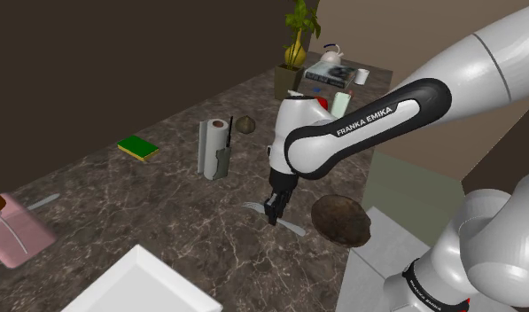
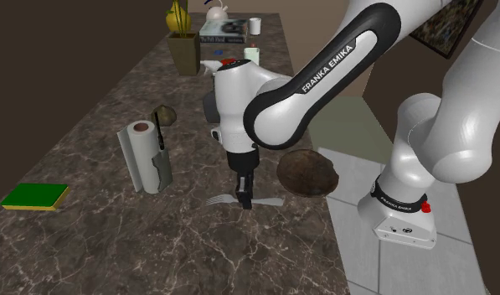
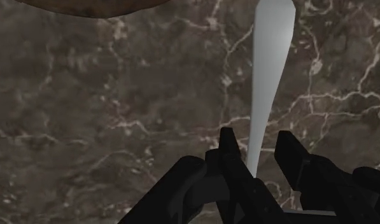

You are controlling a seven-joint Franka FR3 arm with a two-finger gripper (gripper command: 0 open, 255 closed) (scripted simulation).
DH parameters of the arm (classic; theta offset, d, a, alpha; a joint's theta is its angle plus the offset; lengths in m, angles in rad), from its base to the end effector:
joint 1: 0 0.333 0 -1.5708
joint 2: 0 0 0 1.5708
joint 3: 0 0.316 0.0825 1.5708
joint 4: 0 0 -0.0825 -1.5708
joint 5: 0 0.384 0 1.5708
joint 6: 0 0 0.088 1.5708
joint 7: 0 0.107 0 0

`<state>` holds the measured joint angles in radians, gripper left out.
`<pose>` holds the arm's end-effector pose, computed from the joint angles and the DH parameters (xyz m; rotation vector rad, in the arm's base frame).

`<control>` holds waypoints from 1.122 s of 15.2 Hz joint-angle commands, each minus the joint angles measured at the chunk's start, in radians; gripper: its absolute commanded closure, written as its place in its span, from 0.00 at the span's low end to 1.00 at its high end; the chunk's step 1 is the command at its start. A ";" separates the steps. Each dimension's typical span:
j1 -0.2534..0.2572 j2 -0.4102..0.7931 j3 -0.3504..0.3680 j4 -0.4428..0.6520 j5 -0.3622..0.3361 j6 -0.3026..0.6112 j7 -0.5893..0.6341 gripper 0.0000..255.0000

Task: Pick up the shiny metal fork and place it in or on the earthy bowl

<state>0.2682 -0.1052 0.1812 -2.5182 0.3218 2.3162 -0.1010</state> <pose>0.3977 0.1975 0.3091 -2.9117 -0.4667 0.1917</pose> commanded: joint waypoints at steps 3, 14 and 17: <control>0.000 0.001 0.000 -0.002 0.000 0.001 0.000 1.00; -0.005 -0.079 -0.006 0.038 -0.015 -0.117 0.025 1.00; -0.007 -0.105 -0.009 0.056 -0.020 -0.161 0.033 1.00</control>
<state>0.2625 -0.2021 0.1737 -2.4692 0.3037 2.1709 -0.0701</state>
